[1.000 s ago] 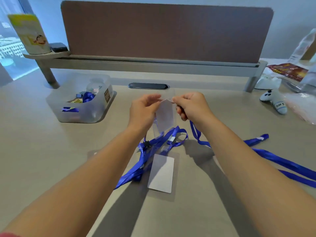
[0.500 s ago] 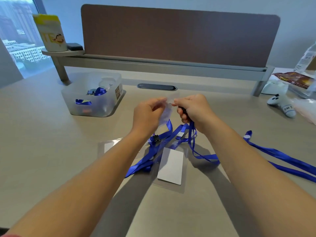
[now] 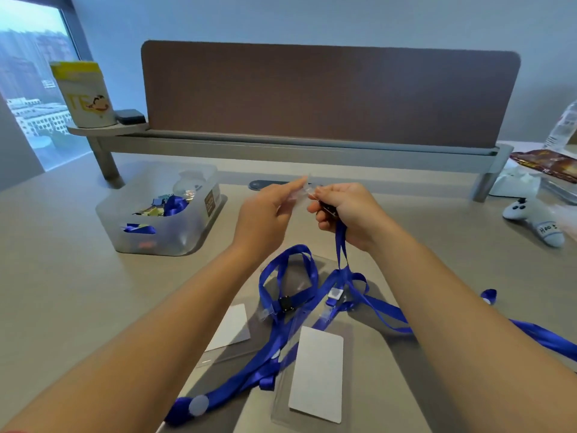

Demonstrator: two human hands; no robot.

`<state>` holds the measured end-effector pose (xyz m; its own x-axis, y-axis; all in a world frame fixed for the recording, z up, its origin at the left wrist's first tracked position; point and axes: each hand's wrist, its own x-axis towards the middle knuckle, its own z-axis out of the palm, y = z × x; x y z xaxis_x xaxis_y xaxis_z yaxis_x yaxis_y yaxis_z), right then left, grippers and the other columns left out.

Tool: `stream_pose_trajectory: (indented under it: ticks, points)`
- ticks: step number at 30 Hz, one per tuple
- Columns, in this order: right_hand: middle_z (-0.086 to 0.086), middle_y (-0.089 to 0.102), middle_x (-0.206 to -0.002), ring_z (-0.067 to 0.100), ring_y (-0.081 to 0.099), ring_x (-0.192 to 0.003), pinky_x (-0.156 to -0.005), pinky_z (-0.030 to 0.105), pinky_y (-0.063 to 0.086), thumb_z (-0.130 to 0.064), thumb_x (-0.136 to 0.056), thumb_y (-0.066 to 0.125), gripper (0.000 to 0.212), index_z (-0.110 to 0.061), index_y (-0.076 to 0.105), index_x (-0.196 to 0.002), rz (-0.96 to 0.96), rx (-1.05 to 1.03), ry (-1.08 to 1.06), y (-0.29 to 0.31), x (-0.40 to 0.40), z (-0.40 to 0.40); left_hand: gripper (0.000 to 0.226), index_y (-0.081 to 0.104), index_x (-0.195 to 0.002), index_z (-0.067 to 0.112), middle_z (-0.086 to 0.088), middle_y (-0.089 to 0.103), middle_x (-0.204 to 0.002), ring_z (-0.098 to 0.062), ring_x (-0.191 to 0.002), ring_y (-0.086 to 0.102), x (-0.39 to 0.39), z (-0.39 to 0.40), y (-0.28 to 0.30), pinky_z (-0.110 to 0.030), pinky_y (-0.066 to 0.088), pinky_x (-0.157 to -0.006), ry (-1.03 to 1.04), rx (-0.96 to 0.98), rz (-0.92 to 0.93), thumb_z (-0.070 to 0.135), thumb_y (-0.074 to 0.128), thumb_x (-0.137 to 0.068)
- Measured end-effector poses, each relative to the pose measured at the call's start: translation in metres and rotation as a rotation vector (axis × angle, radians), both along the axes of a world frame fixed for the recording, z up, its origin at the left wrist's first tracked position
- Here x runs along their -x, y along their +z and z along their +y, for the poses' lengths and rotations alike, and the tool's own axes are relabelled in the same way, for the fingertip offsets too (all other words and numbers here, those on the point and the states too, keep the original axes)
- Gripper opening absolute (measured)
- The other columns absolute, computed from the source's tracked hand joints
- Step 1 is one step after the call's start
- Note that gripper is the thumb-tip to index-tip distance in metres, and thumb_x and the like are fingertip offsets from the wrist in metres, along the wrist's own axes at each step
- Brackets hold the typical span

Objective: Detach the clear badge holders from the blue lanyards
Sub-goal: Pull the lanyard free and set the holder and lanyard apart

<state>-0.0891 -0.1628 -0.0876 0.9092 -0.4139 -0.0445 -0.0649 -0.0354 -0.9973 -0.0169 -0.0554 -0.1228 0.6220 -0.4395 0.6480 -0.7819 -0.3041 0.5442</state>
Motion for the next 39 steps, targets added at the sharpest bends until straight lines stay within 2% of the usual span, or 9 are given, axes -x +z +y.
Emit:
stream_pose_trajectory:
  ticks: [2, 5, 8, 13, 15, 19, 25, 30, 39]
  points:
    - [0.004, 0.056, -0.064, 0.008, 0.049, -0.048, -0.04, 0.012, 0.045, -0.015, -0.096, 0.042, 0.025, -0.008, 0.057, -0.076, 0.009, -0.007, -0.006, 0.002, -0.003, 0.001, 0.037, 0.051, -0.125, 0.01, -0.019, 0.067, -0.109, -0.034, -0.096, 0.062, -0.007, 0.003, 0.001, -0.035, 0.05, -0.08, 0.015, -0.062, -0.186, 0.002, 0.048, -0.089]
    - [0.003, 0.057, -0.061, 0.007, 0.05, -0.045, -0.042, 0.013, 0.046, -0.024, -0.095, 0.043, 0.028, -0.009, 0.058, -0.077, 0.011, -0.036, -0.024, 0.003, -0.007, 0.004, 0.036, 0.061, -0.114, 0.007, -0.02, 0.073, -0.089, -0.035, -0.076, 0.068, -0.019, 0.008, -0.001, -0.037, 0.057, -0.063, -0.015, -0.183, -0.4, -0.002, 0.055, -0.08]
    - [0.003, 0.059, -0.061, 0.006, 0.053, -0.044, -0.042, 0.013, 0.048, -0.028, -0.094, 0.046, 0.028, -0.01, 0.059, -0.075, 0.019, -0.002, -0.047, 0.003, -0.009, 0.005, 0.036, 0.065, -0.107, 0.008, -0.018, 0.074, -0.084, -0.033, -0.073, 0.069, -0.025, 0.011, 0.0, -0.036, 0.058, -0.059, -0.017, -0.258, -0.518, -0.007, 0.061, -0.074]
    - [0.005, 0.057, -0.06, 0.005, 0.052, -0.038, -0.041, 0.012, 0.048, -0.012, -0.093, 0.047, 0.024, -0.006, 0.06, -0.074, 0.017, 0.031, -0.028, 0.002, -0.016, 0.008, 0.037, 0.067, -0.103, 0.006, -0.017, 0.075, -0.081, -0.032, -0.07, 0.069, -0.034, 0.017, 0.0, -0.034, 0.057, -0.057, -0.021, -0.284, -0.624, -0.005, 0.069, -0.068]
    - [0.005, 0.058, -0.062, 0.005, 0.054, -0.04, -0.042, 0.012, 0.049, -0.01, -0.093, 0.047, 0.023, -0.007, 0.06, -0.074, 0.009, 0.069, -0.019, 0.0, -0.019, 0.01, 0.038, 0.063, -0.11, 0.007, -0.017, 0.074, -0.09, -0.033, -0.078, 0.068, -0.033, 0.019, 0.0, -0.034, 0.057, -0.063, -0.028, -0.305, -0.555, 0.001, 0.063, -0.073]
    - [0.003, 0.06, -0.065, 0.009, 0.055, -0.052, -0.044, 0.011, 0.049, -0.01, -0.094, 0.044, 0.026, -0.011, 0.058, -0.073, 0.013, 0.184, -0.016, -0.005, -0.028, 0.015, 0.053, 0.04, -0.133, 0.019, -0.009, 0.054, -0.128, -0.021, -0.114, 0.047, -0.031, 0.026, 0.002, -0.031, 0.04, -0.093, -0.083, -0.367, -0.088, 0.018, 0.06, -0.084]
    - [0.002, 0.059, -0.067, 0.009, 0.053, -0.057, -0.05, 0.012, 0.047, -0.01, -0.095, 0.043, 0.027, -0.015, 0.057, -0.073, 0.007, 0.265, 0.017, -0.006, -0.036, 0.025, 0.028, 0.059, -0.114, 0.008, -0.011, 0.064, -0.107, -0.015, -0.09, 0.057, -0.032, 0.027, 0.022, -0.021, 0.047, -0.075, -0.176, -0.119, 0.381, 0.018, 0.049, -0.09]
    - [0.0, 0.057, -0.067, 0.009, 0.053, -0.059, -0.06, 0.017, 0.046, -0.009, -0.094, 0.043, 0.023, 0.004, 0.061, -0.103, -0.017, 0.385, 0.019, -0.002, -0.038, 0.033, 0.025, 0.064, -0.106, 0.004, -0.005, 0.06, -0.087, -0.014, -0.079, 0.054, -0.034, 0.028, 0.034, -0.016, 0.044, -0.064, -0.117, -0.163, 0.418, 0.018, 0.05, -0.089]
    - [-0.005, 0.054, -0.067, 0.005, 0.051, -0.061, -0.061, 0.015, 0.045, -0.009, -0.094, 0.043, 0.022, 0.002, 0.057, -0.107, -0.084, 0.55, -0.029, 0.001, -0.035, 0.04, 0.023, 0.065, -0.099, 0.003, -0.013, 0.065, -0.099, -0.013, -0.081, 0.051, -0.031, 0.03, 0.044, -0.01, 0.036, -0.059, -0.034, -0.214, 0.24, 0.017, 0.052, -0.088]
